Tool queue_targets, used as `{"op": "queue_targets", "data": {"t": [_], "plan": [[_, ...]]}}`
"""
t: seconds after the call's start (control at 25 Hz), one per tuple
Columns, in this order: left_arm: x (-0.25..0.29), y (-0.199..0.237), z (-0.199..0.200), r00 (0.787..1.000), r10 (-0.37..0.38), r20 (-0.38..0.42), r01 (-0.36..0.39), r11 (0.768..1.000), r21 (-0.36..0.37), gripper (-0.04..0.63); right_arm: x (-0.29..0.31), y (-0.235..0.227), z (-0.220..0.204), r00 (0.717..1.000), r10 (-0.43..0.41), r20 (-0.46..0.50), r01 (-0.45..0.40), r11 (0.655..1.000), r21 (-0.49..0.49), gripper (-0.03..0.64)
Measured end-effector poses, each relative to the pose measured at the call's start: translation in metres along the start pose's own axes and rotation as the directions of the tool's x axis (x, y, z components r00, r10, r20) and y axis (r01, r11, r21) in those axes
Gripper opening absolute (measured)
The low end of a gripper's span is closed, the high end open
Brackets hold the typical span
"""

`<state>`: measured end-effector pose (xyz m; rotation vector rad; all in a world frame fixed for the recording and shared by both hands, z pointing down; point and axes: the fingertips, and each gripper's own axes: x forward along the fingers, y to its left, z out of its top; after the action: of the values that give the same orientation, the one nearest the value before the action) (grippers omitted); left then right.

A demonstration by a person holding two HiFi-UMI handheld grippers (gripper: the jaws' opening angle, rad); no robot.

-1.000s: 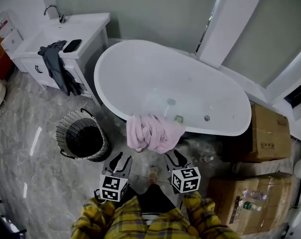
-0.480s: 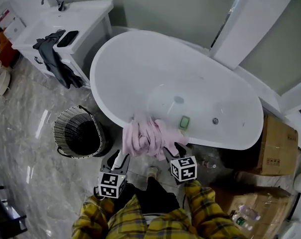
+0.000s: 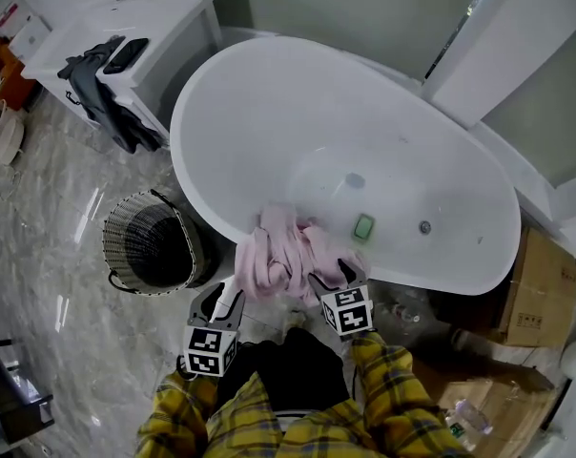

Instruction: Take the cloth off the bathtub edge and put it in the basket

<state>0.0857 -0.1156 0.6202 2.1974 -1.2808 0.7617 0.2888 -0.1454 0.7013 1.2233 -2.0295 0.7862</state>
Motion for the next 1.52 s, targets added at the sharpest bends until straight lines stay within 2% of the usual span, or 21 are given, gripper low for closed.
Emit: {"op": "queue_targets", "data": {"t": [0.2,0.56,0.84,1.16,1.32,1.52], "plan": [[0.006,0.004,0.0,1.0,0.006,-0.002,-0.006,1.0,-0.014,0.164,0.013,-0.001,-0.002,1.0,0.01,-0.022,-0.01,1.0,-0.002,0.328],[0.011,0.008,0.005,1.0,0.022,0.003,-0.022,0.999,-0.027,0.164,0.018,0.003,-0.001,0.998,-0.059,-0.033,0.056,0.995,-0.08,0.325],[0.008,0.016,0.009,0.998,0.055,0.013,-0.054,0.997,-0.046,0.164,0.019,0.013,0.001,0.993,-0.116,-0.005,0.112,0.966,-0.232,0.234],[-0.006,0.025,0.006,0.995,0.097,0.026,-0.095,0.993,-0.072,0.163,0.018,0.02,0.005,0.989,-0.147,0.032,0.15,0.954,-0.258,0.144],[-0.017,0.031,0.001,0.992,0.119,0.031,-0.116,0.989,-0.087,0.163,0.017,0.019,0.007,0.987,-0.161,0.028,0.164,0.966,-0.199,0.121],[-0.032,0.038,-0.002,0.989,0.141,0.049,-0.135,0.985,-0.105,0.164,0.014,0.012,0.017,0.995,-0.093,0.04,0.092,0.996,0.015,0.107]]}}
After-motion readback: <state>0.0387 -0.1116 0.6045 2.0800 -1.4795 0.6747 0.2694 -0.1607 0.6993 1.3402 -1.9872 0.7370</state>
